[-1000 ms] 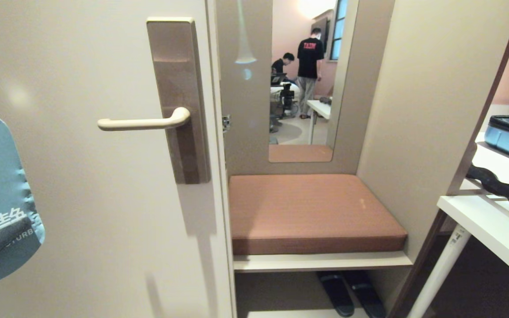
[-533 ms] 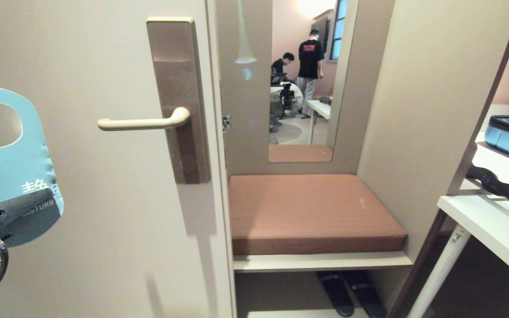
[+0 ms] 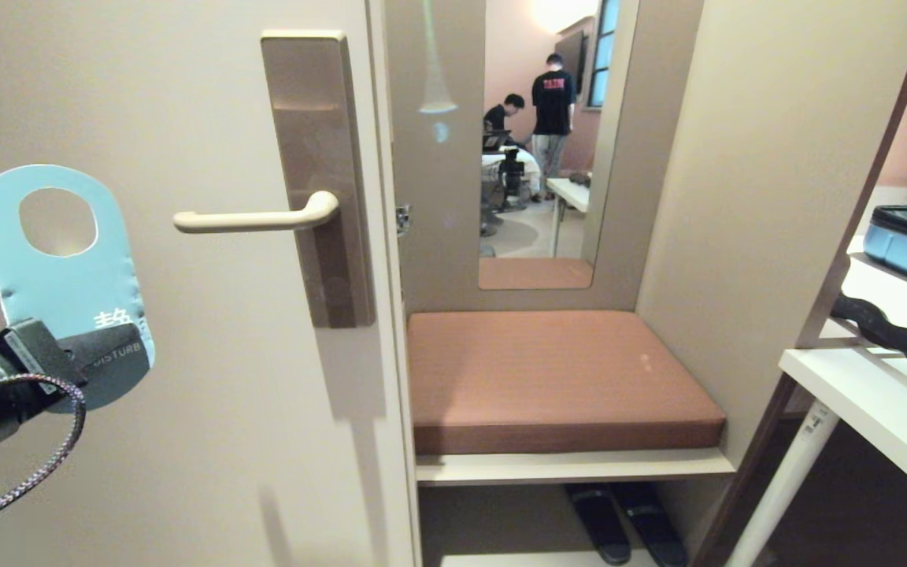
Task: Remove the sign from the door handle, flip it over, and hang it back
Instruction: Hang the sign back with the other side facing out
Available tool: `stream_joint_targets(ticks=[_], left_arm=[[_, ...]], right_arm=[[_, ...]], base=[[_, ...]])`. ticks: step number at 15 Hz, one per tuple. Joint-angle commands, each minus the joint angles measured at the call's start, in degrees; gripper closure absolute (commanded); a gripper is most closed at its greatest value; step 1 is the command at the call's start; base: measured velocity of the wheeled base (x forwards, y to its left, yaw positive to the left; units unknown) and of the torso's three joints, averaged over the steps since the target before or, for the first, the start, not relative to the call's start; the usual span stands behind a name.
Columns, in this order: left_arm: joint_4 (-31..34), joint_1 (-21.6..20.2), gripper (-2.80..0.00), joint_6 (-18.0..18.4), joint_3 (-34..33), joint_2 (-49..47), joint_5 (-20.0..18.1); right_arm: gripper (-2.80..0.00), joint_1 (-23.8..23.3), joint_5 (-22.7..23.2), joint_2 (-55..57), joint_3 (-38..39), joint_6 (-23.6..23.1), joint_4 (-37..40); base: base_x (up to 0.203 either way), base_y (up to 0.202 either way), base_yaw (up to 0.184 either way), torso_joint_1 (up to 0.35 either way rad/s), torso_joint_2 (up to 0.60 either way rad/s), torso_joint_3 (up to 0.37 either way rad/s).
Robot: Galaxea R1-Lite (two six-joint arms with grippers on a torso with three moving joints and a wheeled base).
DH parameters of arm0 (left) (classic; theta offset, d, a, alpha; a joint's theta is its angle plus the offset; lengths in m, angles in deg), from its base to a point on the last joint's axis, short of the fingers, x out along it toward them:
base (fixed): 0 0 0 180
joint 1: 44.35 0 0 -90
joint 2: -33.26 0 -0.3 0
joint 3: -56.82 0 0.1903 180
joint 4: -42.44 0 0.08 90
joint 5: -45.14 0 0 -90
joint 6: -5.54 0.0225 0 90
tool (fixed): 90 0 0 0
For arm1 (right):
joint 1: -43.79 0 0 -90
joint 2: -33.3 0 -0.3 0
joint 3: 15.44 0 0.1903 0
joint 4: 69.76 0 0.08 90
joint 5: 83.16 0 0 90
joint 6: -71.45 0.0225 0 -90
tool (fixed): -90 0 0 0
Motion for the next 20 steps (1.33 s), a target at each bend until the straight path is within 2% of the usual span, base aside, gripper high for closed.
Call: stream_joint_targets(ticks=[1, 4, 10, 16, 20], left_arm=[[-2.8, 0.0, 0.0, 0.0, -0.1, -4.1, 0.0], [-4.9, -0.2, 0.0, 0.2, -0.1, -6.5, 0.0], [-8.6, -5.3, 0.0, 1.2, 0.0, -10.8, -0.1], [-8.8, -5.1, 0.0, 2.3, 0.1, -12.3, -0.4], [-13.9, -5.0, 0.0, 2.6, 0.1, -15.8, -0.4]], right_arm=[[0.0, 0.0, 0.0, 0.0, 0.0, 0.0, 0.0], [0.0, 0.1, 0.0, 0.0, 0.0, 0.0, 0.0], [0.0, 0.0, 0.0, 0.0, 0.0, 0.0, 0.1], [0.0, 0.1, 0.0, 0.0, 0.0, 0.0, 0.0], [0.0, 0.0, 0.0, 0.0, 0.0, -0.1, 0.0]], base=[[0.0, 0.0, 0.0, 0.0, 0.0, 0.0], [0.0, 0.0, 0.0, 0.0, 0.0, 0.0], [0.0, 0.0, 0.0, 0.0, 0.0, 0.0], [0.0, 0.0, 0.0, 0.0, 0.0, 0.0], [0.0, 0.0, 0.0, 0.0, 0.0, 0.0]])
